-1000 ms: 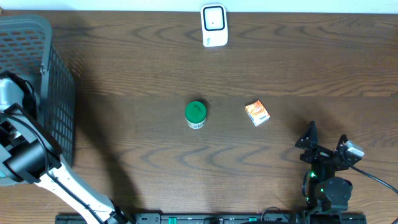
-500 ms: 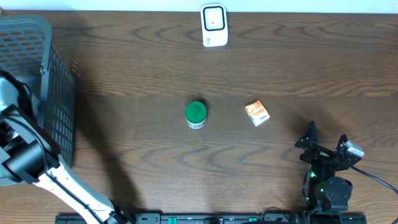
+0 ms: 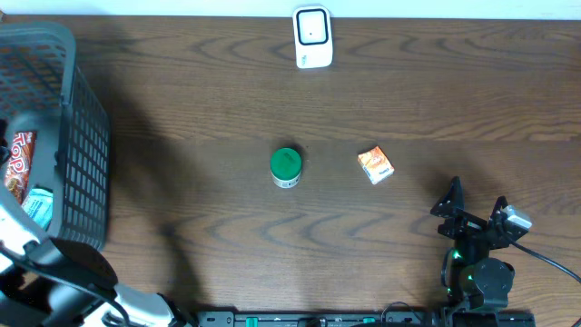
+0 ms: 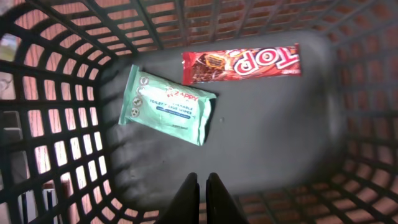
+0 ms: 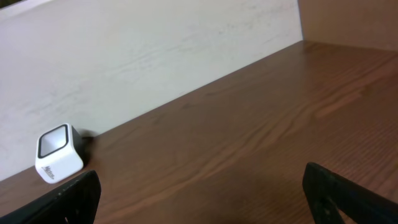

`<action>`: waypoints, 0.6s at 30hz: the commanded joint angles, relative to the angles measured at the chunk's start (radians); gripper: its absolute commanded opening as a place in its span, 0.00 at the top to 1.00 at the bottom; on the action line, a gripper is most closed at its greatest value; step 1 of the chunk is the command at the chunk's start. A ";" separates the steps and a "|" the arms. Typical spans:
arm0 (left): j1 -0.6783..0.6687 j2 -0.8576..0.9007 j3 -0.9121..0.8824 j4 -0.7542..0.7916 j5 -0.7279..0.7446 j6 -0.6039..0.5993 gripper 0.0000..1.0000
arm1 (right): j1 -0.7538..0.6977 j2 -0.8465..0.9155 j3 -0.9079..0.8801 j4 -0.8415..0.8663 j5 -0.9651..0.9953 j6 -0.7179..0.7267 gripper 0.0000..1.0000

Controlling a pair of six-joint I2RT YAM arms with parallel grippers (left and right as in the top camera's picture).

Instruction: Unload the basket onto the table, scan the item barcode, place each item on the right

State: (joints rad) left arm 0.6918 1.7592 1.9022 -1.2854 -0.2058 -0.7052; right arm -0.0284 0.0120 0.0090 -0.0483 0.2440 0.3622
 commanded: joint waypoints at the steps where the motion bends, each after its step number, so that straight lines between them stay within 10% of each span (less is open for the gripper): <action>1: 0.002 0.023 -0.011 -0.011 0.025 0.016 0.72 | 0.009 -0.005 -0.003 -0.002 0.010 -0.011 0.01; 3: -0.006 0.040 -0.040 -0.010 -0.011 0.016 0.39 | 0.009 -0.005 -0.003 -0.002 0.010 -0.011 0.01; 7: -0.035 0.117 -0.091 0.001 -0.125 0.016 0.17 | 0.009 -0.005 -0.003 -0.002 0.010 -0.011 0.01; 18: -0.064 0.370 -0.097 0.045 -0.175 0.004 0.16 | 0.009 -0.005 -0.003 -0.002 0.010 -0.011 0.01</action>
State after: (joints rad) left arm 0.6270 2.1017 1.8111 -1.2400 -0.3145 -0.6994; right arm -0.0284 0.0120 0.0090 -0.0483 0.2440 0.3618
